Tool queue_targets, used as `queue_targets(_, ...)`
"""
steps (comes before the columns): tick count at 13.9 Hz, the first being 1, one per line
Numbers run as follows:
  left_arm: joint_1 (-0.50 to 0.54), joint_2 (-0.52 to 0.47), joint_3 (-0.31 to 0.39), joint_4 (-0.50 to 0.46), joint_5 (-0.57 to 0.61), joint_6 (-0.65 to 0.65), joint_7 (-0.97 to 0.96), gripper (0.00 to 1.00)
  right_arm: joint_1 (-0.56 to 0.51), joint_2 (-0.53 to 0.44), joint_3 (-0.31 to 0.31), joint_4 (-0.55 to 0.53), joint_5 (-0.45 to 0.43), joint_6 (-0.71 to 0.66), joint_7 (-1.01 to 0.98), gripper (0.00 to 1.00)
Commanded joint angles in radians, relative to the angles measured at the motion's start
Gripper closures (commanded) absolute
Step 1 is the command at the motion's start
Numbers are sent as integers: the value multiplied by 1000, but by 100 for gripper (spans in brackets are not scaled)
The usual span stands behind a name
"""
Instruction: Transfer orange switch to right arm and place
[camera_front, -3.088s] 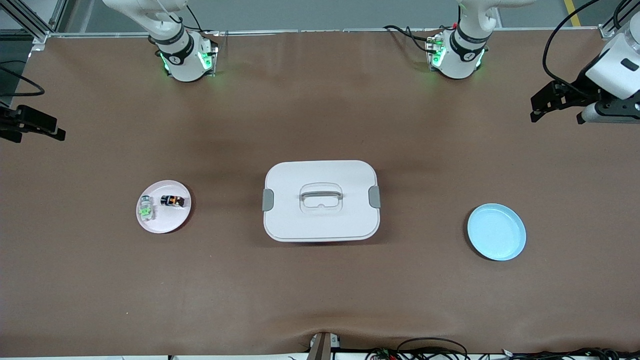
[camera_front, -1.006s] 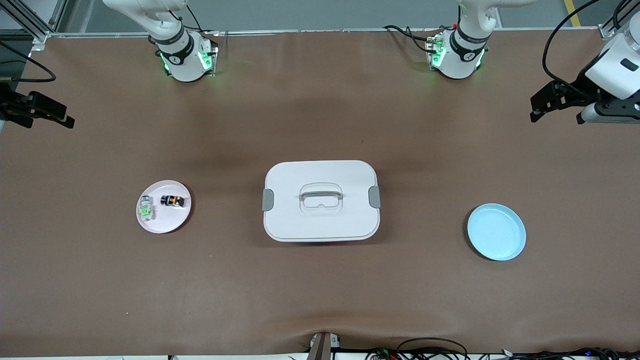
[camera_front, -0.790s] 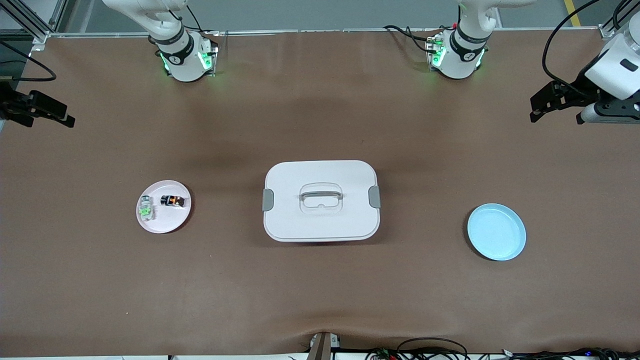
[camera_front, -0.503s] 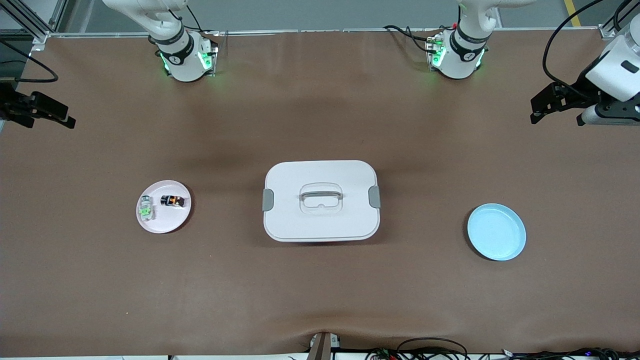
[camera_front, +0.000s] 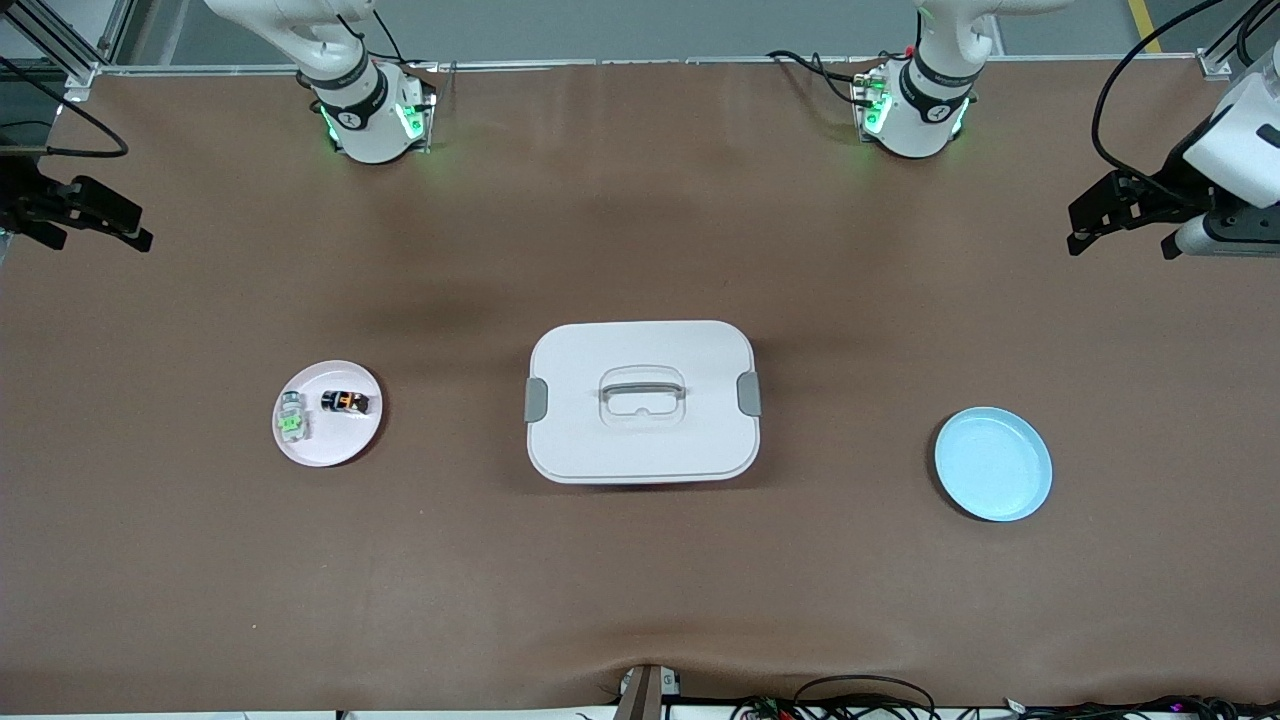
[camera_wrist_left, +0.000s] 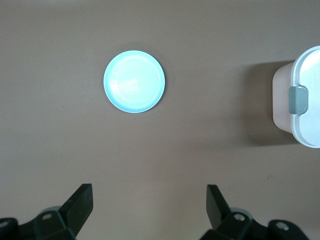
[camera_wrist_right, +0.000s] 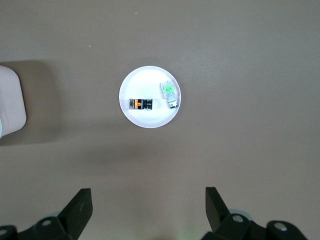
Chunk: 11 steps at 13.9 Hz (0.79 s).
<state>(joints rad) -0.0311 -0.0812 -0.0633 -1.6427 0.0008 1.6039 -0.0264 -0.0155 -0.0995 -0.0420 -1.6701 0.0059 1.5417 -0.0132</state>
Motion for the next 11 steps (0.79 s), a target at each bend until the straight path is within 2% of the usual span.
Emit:
queue_targets(1,0,11,2,31,-15,-22,8,0,14,-26,-4,-28,-18,15,2,0)
queue_targets(11,-4,6,2,47,-7,-74,3,0,8,-55,-9,-69,5,58,9,0)
